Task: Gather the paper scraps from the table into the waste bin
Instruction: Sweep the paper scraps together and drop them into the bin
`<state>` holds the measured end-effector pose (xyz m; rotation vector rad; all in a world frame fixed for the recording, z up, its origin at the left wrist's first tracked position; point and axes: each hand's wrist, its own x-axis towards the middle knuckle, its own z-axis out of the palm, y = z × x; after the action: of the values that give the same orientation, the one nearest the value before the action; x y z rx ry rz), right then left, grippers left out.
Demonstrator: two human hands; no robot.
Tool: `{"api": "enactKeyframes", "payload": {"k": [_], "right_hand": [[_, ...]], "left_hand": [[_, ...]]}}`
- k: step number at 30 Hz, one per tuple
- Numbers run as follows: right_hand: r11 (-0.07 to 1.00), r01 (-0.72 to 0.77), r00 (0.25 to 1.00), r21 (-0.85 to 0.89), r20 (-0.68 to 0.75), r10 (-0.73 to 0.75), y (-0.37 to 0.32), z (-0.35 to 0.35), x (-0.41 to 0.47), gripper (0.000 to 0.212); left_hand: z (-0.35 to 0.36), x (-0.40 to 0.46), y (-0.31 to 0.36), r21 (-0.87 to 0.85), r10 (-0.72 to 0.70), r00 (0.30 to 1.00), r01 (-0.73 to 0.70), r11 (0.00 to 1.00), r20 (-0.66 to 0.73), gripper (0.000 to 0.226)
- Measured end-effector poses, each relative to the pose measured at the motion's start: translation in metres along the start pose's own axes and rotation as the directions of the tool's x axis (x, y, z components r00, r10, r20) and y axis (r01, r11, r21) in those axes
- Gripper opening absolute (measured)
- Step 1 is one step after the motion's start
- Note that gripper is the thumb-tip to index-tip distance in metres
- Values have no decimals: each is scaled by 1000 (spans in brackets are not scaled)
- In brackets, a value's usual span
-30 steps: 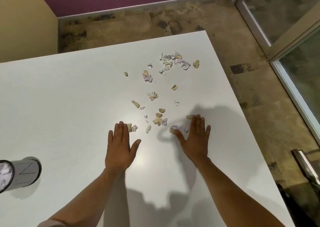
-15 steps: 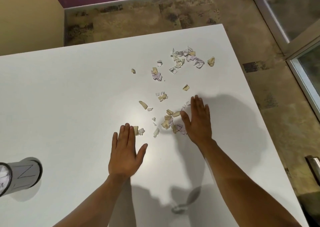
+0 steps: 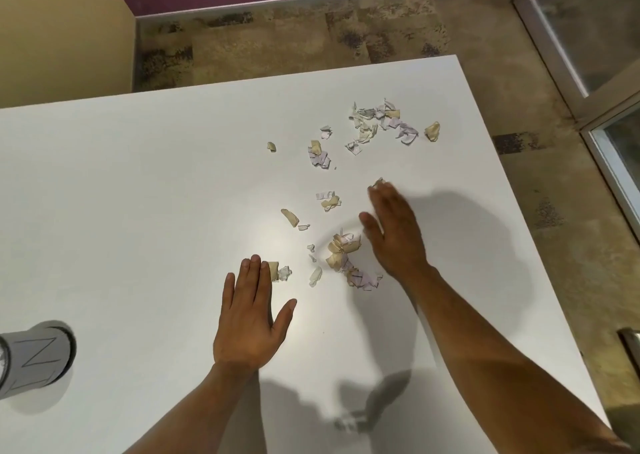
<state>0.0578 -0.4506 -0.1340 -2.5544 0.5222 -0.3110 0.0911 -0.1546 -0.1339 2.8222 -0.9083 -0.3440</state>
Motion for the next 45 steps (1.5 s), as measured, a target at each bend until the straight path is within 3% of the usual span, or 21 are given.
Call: {"api": "enactKeyframes", "payload": {"k": [2, 4, 8, 13, 15, 18, 21, 24, 28, 32, 34, 37, 38, 41, 45], "right_hand": [[993, -104, 993, -56, 52, 107, 5, 0, 16, 73], [989, -78, 987, -123, 130, 94, 8, 4, 28, 75], [979, 154, 955, -130, 273, -114, -4, 13, 36, 72], [908, 419, 837, 9, 383, -390, -29, 20, 15, 66], [913, 384, 840, 136, 360, -406, -33, 20, 9, 62], [947, 149, 952, 285, 219, -215, -38, 18, 16, 55], [967, 98, 963, 235, 222, -152, -53, 22, 30, 61], [950, 305, 880, 68, 360, -309, -73, 36, 29, 61], [849, 524, 774, 73, 375, -510, -81, 41, 5, 55], [781, 613, 658, 121, 470, -589, -82, 27, -10, 49], [827, 537, 698, 166, 463, -546, -79, 16, -17, 48], [957, 259, 939, 132, 197, -281, -58, 2, -34, 52], [987, 133, 982, 88, 122, -143, -49, -2, -42, 57], [988, -144, 980, -59, 131, 151, -34, -2, -70, 77], [979, 2, 973, -205, 228, 46, -52, 18, -87, 80]], "left_hand": [[-1, 0, 0, 1, 0, 1000, 0, 1000, 2, 77], [-1, 0, 0, 3, -1, 1000, 1, 1000, 4, 77], [0, 0, -1, -1, 7, 1000, -7, 1000, 0, 76], [-2, 0, 0, 6, 2, 1000, -2, 1000, 0, 76], [-2, 0, 0, 4, 2, 1000, -2, 1000, 3, 76], [-3, 0, 1, 2, -3, 1000, 3, 1000, 5, 76], [-4, -1, 1, 15, -4, 1000, 4, 1000, 12, 77], [-4, -1, 1, 1, -1, 1000, 1, 1000, 8, 77], [-4, 0, 1, -19, 6, 1000, -6, 1000, -4, 77], [-3, -1, 0, -15, 11, 1000, -11, 1000, 1, 78], [-3, -1, 0, -11, 10, 1000, -10, 1000, 1, 78], [-4, -1, -1, -9, 12, 1000, -12, 1000, -2, 78], [-4, -1, -1, -10, 14, 1000, -14, 1000, -2, 78], [-5, -2, 0, -11, 19, 1000, -19, 1000, -4, 78], [-4, -2, 0, 3, 16, 1000, -16, 1000, 2, 76]]}}
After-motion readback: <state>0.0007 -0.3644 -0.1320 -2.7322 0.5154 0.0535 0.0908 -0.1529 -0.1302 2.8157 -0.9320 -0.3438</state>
